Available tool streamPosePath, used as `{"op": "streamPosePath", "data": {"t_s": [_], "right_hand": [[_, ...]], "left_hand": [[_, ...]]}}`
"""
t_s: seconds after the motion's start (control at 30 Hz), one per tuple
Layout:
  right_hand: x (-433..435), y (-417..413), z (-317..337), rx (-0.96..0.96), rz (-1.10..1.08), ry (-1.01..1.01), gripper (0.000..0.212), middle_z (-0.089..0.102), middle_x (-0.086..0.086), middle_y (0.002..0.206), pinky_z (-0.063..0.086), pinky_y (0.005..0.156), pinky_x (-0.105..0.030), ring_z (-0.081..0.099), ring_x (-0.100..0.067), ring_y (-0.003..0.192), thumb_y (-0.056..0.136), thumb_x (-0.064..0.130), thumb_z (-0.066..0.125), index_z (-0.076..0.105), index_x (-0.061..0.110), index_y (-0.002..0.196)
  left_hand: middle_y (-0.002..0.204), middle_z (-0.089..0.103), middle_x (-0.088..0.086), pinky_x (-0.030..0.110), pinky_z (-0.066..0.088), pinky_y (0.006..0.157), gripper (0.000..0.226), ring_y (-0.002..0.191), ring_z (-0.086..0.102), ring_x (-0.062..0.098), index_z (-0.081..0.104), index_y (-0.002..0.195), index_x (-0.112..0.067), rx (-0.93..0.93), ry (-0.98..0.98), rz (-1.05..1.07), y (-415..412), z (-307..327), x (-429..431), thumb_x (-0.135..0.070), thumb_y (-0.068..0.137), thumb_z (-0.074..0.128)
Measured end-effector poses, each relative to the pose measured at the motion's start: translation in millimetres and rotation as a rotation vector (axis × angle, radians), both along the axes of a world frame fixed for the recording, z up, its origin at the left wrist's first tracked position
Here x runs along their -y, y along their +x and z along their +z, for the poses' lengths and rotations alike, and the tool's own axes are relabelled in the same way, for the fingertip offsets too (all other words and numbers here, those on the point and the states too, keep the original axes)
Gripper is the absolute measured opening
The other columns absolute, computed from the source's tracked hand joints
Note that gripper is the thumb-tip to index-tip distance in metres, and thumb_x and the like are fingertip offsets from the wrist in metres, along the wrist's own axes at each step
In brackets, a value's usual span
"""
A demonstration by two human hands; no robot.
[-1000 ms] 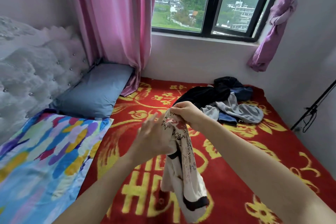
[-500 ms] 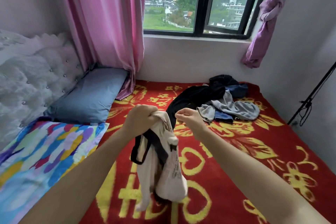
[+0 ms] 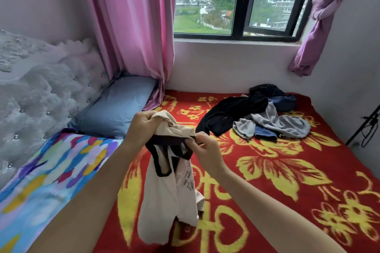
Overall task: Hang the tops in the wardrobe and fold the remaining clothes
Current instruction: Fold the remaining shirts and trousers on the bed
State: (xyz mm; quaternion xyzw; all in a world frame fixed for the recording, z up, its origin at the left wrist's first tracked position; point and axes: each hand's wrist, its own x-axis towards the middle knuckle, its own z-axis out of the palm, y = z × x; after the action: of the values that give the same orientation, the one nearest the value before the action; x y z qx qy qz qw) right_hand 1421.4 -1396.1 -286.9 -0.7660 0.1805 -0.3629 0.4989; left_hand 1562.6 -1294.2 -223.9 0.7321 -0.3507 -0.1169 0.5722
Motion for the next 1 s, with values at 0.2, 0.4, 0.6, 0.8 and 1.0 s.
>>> {"op": "streamPosePath", "data": {"t_s": [0.2,0.4,0.6,0.8,1.0], "right_hand": [[3,19,69,-0.065,0.059,0.0,0.033,0.032,-0.007,0.056,0.024,0.051,-0.027,0.029,-0.017,0.054,0.087,0.009,0.057,0.043,0.004,0.057],[-4,36,80,-0.11,0.131,0.035,0.038,0.034,-0.007,0.056,0.028,0.052,-0.027,0.031,-0.018,0.054,0.089,0.017,0.06,0.046,0.006,0.056],[13,16,33,-0.171,0.044,0.098,0.039,0.058,-0.003,0.086,0.042,0.07,-0.026,0.054,-0.012,0.076,0.098,0.032,0.043,0.061,-0.003,0.1],[-10,-3,-37,-0.302,-0.022,-0.259,0.058,0.046,0.003,0.099,0.039,0.077,-0.016,0.046,-0.013,0.09,0.075,0.056,0.05,0.052,0.005,0.104],[0,11,-46,-0.499,-0.161,-0.378,0.019,0.053,-0.007,0.107,0.045,0.081,-0.035,0.046,-0.024,0.103,0.089,0.019,0.057,0.063,0.007,0.102]], "left_hand": [[0.121,0.051,-0.01,0.019,0.04,0.091,0.08,0.113,0.047,0.002,0.047,0.119,-0.04,0.068,0.163,-0.209,4,-11,-28,-0.07,0.047,0.063],[0.074,0.065,-0.017,0.019,0.046,0.066,0.043,0.069,0.059,-0.002,0.059,0.092,-0.033,0.07,0.038,-0.171,-20,-33,-10,-0.056,0.055,0.063],[0.073,0.061,0.005,0.029,0.041,0.067,0.007,0.067,0.054,0.011,0.063,0.076,-0.017,-0.2,-0.157,0.005,-18,-23,-6,-0.016,0.081,0.069],[0.063,0.062,-0.006,0.018,0.044,0.06,0.018,0.061,0.055,0.008,0.062,0.074,-0.02,-0.187,-0.224,0.134,-16,-3,3,-0.008,0.087,0.062],[0.072,0.058,0.001,0.019,0.044,0.062,0.018,0.064,0.053,0.008,0.059,0.076,-0.02,-0.202,-0.31,0.138,-23,16,2,-0.006,0.088,0.059]]}}
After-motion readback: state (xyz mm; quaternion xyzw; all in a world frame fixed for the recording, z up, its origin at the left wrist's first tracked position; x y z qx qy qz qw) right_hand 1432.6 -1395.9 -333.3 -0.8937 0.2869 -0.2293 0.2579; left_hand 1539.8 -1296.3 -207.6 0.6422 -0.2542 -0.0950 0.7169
